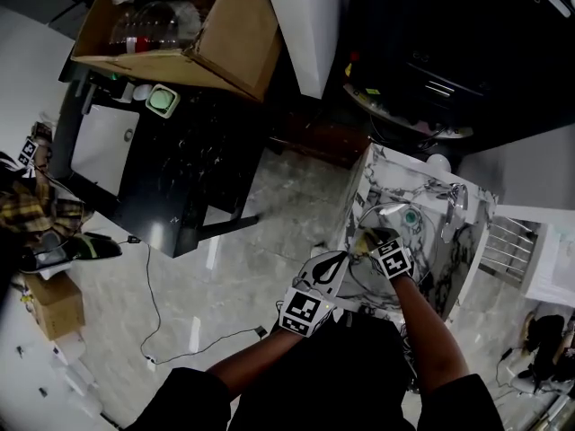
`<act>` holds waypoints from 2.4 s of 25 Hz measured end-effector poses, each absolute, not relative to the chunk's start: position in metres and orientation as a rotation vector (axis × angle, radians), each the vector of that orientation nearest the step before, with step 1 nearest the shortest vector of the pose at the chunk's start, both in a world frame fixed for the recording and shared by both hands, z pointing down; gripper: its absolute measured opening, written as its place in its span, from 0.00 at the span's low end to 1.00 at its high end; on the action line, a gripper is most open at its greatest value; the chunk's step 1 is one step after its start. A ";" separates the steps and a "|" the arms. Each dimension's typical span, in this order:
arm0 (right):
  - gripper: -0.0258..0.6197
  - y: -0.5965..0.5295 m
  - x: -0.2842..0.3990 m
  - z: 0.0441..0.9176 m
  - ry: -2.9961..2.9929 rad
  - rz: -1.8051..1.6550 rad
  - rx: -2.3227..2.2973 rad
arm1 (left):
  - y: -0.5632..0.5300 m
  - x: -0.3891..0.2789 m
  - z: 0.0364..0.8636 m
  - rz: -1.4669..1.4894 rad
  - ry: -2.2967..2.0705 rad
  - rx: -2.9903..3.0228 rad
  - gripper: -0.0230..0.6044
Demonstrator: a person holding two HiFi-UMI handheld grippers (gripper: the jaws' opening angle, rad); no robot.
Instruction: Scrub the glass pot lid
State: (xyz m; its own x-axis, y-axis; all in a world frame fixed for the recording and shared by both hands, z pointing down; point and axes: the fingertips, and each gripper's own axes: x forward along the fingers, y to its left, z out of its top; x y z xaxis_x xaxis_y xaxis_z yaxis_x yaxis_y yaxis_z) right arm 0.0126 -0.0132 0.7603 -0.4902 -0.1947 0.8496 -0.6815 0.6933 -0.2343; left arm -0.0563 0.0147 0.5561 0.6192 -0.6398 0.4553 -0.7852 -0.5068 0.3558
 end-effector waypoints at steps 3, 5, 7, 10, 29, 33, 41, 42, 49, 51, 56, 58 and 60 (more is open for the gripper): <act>0.13 -0.021 0.012 0.761 -2.038 0.709 0.663 | 0.013 -0.055 0.556 0.361 -1.122 2.309 0.06; 0.13 -0.024 0.011 0.761 -2.045 0.702 0.651 | 0.014 -0.055 0.558 0.370 -1.124 2.302 0.06; 0.13 -0.026 0.011 0.761 -2.051 0.693 0.641 | 0.015 -0.056 0.560 0.379 -1.121 2.291 0.06; 0.13 -0.030 0.014 0.760 -2.058 0.688 0.656 | 0.017 -0.056 0.561 0.390 -1.117 2.288 0.06; 0.13 -0.061 0.036 0.763 -2.067 0.654 0.823 | 0.023 -0.036 0.564 0.436 -1.109 2.280 0.06; 0.13 -0.068 0.048 0.763 -2.049 0.643 0.877 | 0.023 -0.028 0.562 0.424 -1.107 2.285 0.06; 0.13 -0.077 0.066 0.763 -2.034 0.604 0.953 | 0.025 -0.018 0.561 0.434 -1.112 2.271 0.06; 0.13 -0.078 0.068 0.763 -2.034 0.600 0.961 | 0.025 -0.017 0.561 0.435 -1.114 2.272 0.06; 0.14 -0.081 0.082 0.762 -2.026 0.582 0.987 | 0.026 -0.009 0.555 0.419 -1.128 2.277 0.06; 0.14 -0.081 0.089 0.763 -2.021 0.584 0.995 | 0.028 -0.006 0.555 0.420 -1.128 2.279 0.06; 0.13 -0.077 0.103 0.767 -2.024 0.607 1.019 | 0.032 0.003 0.555 0.427 -1.129 2.276 0.06; 0.14 -0.075 0.109 0.764 -2.014 0.614 1.027 | 0.035 0.008 0.554 0.431 -1.128 2.278 0.06; 0.14 -0.072 0.114 0.764 -2.011 0.619 1.029 | 0.037 0.012 0.554 0.437 -1.128 2.276 0.06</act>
State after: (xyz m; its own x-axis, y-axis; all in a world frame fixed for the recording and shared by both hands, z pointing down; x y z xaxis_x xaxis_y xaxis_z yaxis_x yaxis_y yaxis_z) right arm 0.1137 -0.0723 0.7643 -0.3692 -0.4507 0.8127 -0.8296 0.5539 -0.0696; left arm 0.0120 0.0369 0.5540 0.5940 -0.6222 0.5099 -0.8034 -0.4919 0.3356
